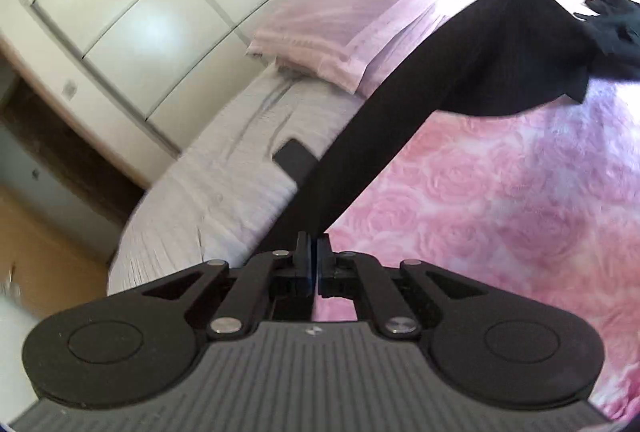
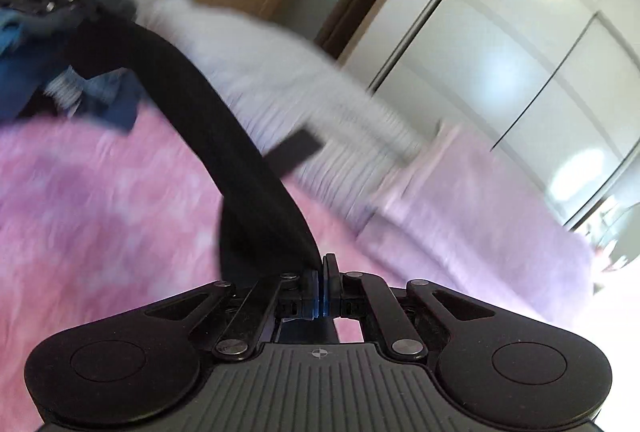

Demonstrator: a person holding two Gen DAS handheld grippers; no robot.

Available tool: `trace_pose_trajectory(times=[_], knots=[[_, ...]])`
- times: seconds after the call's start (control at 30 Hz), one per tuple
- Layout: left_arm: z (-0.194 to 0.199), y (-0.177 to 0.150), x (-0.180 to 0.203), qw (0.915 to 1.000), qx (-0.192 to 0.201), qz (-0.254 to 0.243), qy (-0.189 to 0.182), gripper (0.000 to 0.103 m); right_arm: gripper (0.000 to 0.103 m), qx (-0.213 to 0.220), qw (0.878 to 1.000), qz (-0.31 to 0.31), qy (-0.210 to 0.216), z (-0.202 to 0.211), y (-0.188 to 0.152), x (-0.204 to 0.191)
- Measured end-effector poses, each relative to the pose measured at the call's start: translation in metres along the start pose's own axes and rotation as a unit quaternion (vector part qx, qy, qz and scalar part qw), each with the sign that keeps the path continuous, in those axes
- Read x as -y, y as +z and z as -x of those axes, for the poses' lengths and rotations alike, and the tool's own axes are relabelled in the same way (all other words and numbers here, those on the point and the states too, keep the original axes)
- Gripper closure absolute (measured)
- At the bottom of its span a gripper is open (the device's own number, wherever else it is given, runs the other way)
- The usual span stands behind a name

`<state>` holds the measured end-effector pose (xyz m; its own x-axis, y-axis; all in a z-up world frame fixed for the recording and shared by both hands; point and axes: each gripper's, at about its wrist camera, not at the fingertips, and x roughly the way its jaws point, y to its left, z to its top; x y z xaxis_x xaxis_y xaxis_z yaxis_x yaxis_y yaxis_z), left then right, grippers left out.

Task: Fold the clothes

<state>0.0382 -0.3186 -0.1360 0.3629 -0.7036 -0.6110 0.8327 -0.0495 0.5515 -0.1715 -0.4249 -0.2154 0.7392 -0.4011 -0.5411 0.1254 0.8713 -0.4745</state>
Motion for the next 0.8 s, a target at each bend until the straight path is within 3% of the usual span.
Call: trace_pose_trajectory(times=[0.03,0.13,0.2,0.27,0.43,0.6,0.73,0.8], knots=[[-0.010,-0.008,0.009,0.9996,-0.027,0.009,-0.006,0.093,0.100,-0.004,1.000,0.002,0.005,-0.009,-0.006,-0.012],[-0.038,-0.036,0.056,0.9926,-0.112,0.021,-0.042,0.082,0.034,-0.036,0.998,-0.010,0.041,-0.023,-0.034,-0.046],[-0.048,-0.051,0.095,0.9845,-0.157,0.026,-0.074,0.081,0.032,-0.052,0.996,-0.042,0.059,-0.008,-0.066,-0.052],[-0.049,-0.051,0.137,0.9777,-0.171,0.032,-0.117,0.079,0.032,-0.098,0.991,-0.068,0.059,0.011,-0.104,-0.050],[-0.051,-0.007,0.238,0.9622,-0.154,0.030,-0.223,0.071,0.032,-0.260,0.962,-0.079,0.023,0.069,-0.228,-0.014],[-0.054,0.061,0.331,0.9490,-0.104,0.006,-0.297,0.061,0.032,-0.373,0.927,0.026,0.006,0.098,-0.347,0.025],[-0.050,0.103,0.382,0.9445,-0.084,-0.004,-0.317,0.058,0.033,-0.400,0.908,0.123,0.024,0.081,-0.412,0.032],[-0.048,0.115,0.397,0.9433,-0.085,-0.005,-0.321,0.057,0.036,-0.404,0.904,0.134,0.042,0.068,-0.429,0.033]])
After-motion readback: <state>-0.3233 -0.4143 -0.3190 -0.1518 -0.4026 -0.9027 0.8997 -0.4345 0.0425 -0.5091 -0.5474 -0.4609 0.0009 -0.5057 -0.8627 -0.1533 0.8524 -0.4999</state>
